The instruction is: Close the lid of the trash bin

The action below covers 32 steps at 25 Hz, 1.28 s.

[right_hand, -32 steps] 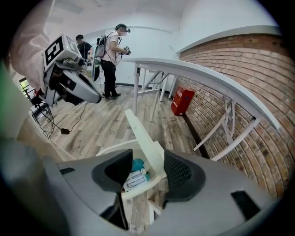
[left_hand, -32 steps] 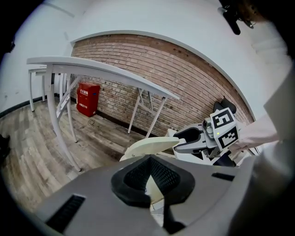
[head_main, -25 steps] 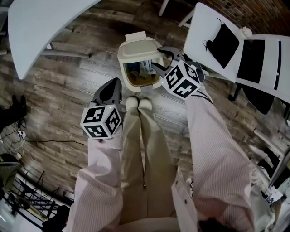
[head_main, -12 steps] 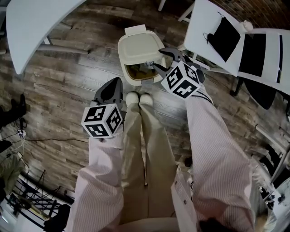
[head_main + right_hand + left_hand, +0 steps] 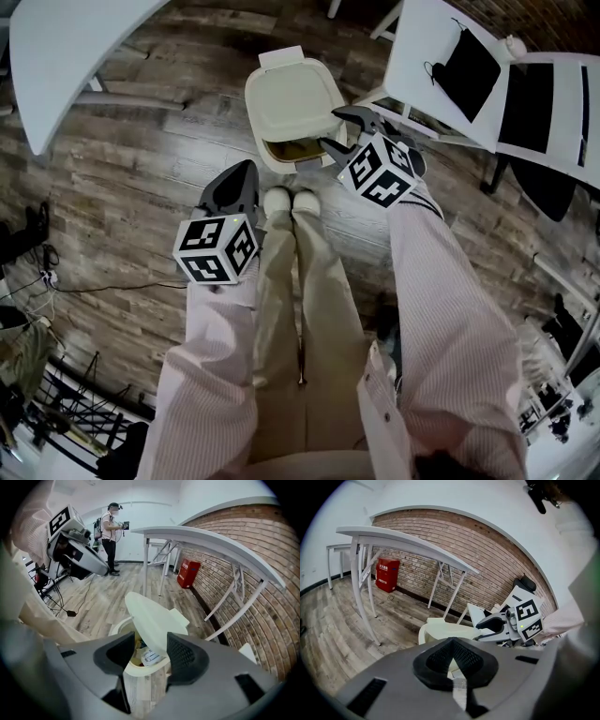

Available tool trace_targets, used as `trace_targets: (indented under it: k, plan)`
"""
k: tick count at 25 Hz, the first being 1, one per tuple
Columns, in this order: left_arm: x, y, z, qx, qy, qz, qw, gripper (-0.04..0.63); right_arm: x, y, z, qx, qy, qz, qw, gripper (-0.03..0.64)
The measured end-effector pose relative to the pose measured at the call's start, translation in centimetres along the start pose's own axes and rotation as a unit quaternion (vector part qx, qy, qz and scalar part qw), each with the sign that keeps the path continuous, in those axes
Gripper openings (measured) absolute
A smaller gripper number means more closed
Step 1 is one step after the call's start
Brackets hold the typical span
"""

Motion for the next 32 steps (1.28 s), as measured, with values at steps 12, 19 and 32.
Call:
trace_targets:
  k: [12, 19, 32]
  plan:
    - [-0.8, 0.0, 1.4, -0.02, 0.004, 0.022, 0.9996, -0.006, -2.7, 2.7, 3.0, -0.027, -0.036, 0.0, 0.999, 0.198]
    - [-1.2, 0.3, 2.5, -0.033, 0.007, 0.029, 0.999, -0.008, -3.2, 3.4, 4.2, -0.025, -0.046, 0.023, 0.998, 0.198]
    - [-2.2, 2.0, 4.9, -0.047, 0.017, 0.025, 0.9984, -0.006, -3.5, 4.8, 6.3, 0.005, -0.073, 0.125, 0.989, 0.198]
Point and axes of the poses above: the fingertips, and each gripper's own axes: z forward along the fingers, x to its right, y out of its underside, the point moved 7 cm from there along -z, backward along the fingers, and after that the axes turned 11 degrees about -x, right-handed, at the moved point
